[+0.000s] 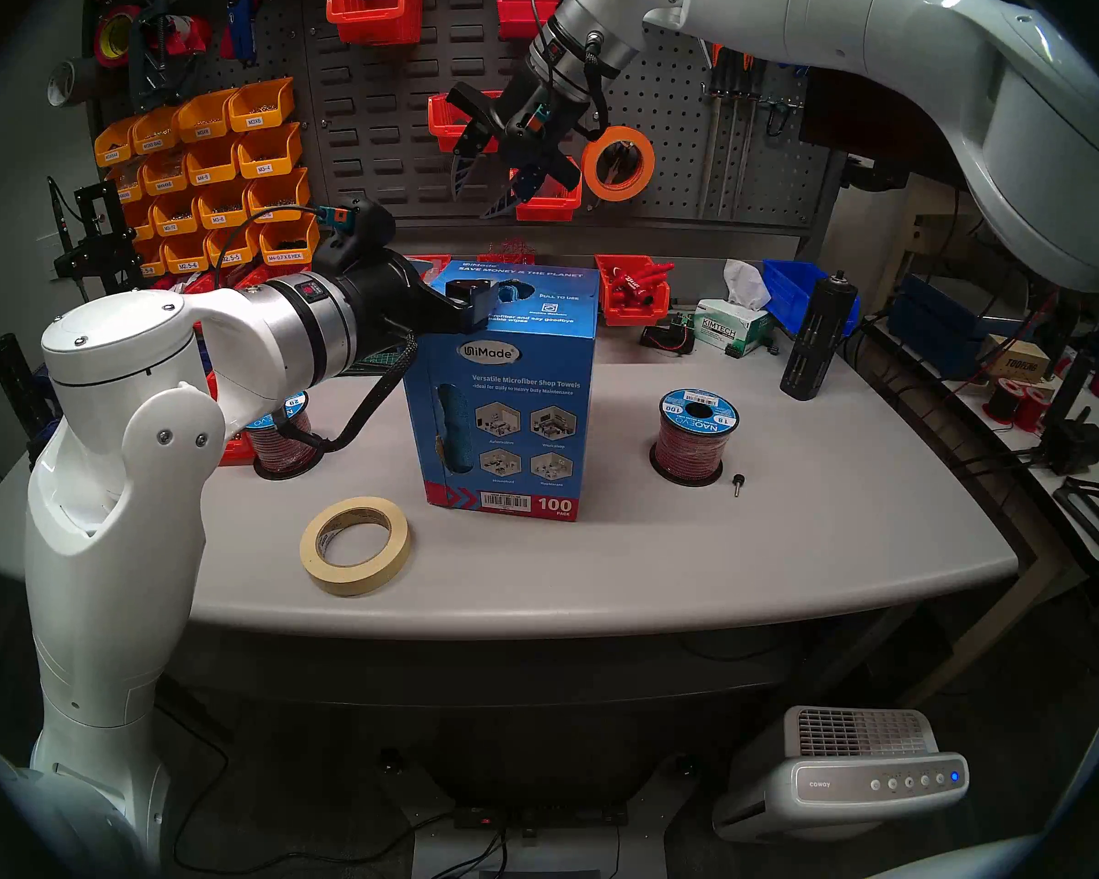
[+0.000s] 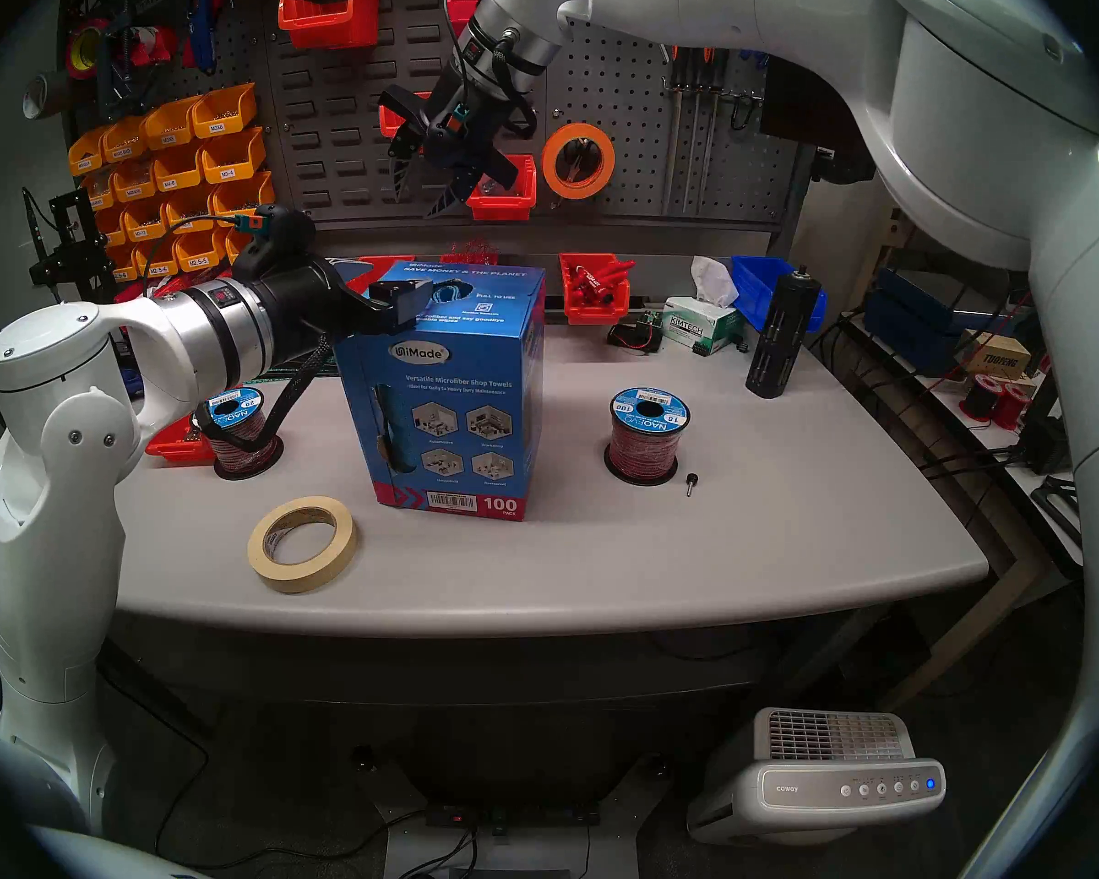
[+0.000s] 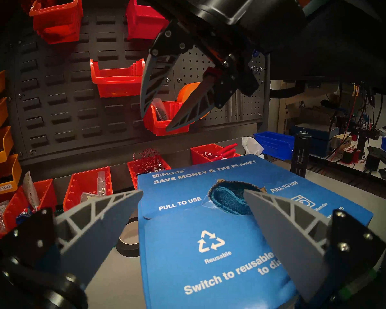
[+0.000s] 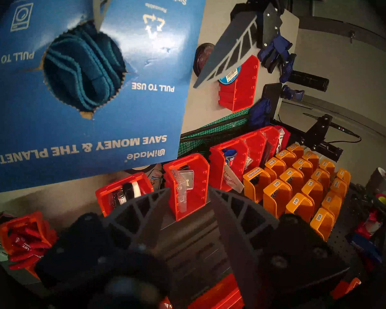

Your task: Take out a shop towel

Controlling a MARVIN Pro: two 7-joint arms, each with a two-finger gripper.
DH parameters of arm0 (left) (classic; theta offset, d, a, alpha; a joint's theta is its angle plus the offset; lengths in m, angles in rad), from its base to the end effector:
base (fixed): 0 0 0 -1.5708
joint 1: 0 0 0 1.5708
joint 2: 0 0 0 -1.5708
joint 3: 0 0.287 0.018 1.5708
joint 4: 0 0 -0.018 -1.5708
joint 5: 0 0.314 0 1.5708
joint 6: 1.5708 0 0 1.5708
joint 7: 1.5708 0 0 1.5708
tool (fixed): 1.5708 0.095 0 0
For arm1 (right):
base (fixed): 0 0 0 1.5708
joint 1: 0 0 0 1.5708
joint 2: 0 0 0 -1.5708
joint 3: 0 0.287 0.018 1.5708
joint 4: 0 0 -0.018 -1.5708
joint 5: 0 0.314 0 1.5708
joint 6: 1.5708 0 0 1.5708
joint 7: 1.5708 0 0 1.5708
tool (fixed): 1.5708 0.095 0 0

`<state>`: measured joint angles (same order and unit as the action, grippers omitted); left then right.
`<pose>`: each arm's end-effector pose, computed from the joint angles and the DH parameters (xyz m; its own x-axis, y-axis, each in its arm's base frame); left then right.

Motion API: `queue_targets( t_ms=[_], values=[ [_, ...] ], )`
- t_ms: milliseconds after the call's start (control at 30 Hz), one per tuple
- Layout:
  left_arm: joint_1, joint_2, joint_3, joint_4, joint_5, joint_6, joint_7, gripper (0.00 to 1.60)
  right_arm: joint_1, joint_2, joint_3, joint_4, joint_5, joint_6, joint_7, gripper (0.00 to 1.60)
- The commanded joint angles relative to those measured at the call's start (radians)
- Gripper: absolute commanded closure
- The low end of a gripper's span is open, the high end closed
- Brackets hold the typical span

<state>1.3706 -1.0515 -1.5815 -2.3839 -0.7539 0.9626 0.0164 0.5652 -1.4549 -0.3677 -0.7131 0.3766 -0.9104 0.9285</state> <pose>0.3374 -0.0068 -0.0197 0.0609 -0.0960 0.9935 -0.4740 -0.8787 -0.0559 0.5398 0.1854 0.1610 -0.9431 0.1138 -0.3126 -0.0870 0.8224 0.5621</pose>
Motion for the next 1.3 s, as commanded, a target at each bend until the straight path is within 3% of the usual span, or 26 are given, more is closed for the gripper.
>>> queue_targets(
  t_ms=[0, 267, 567, 900, 1267],
  values=[
    [-0.012, -0.005, 0.018, -0.035, -0.004, -0.003, -0.003, 0.0, 0.066, 0.023, -0.019, -0.002, 0.003, -0.04, 0.074, 0.6],
    [-0.004, -0.01, 0.062, -0.06, -0.01, -0.003, 0.001, 0.0, 0.092, 0.032, -0.064, -0.016, 0.012, -0.05, 0.017, 0.58],
    [-0.004, -0.016, 0.102, -0.06, -0.01, -0.003, 0.007, 0.0, 0.121, 0.039, -0.101, -0.031, 0.023, -0.05, 0.006, 0.63],
    [-0.051, -0.025, 0.112, -0.06, -0.005, -0.015, 0.016, 0.0, 0.149, 0.043, -0.141, -0.05, 0.037, -0.05, 0.001, 0.55],
    [-0.092, -0.008, 0.019, -0.057, 0.019, -0.012, 0.058, 0.0, 0.177, 0.048, -0.17, -0.078, 0.064, -0.05, -0.006, 0.5]
  ],
)
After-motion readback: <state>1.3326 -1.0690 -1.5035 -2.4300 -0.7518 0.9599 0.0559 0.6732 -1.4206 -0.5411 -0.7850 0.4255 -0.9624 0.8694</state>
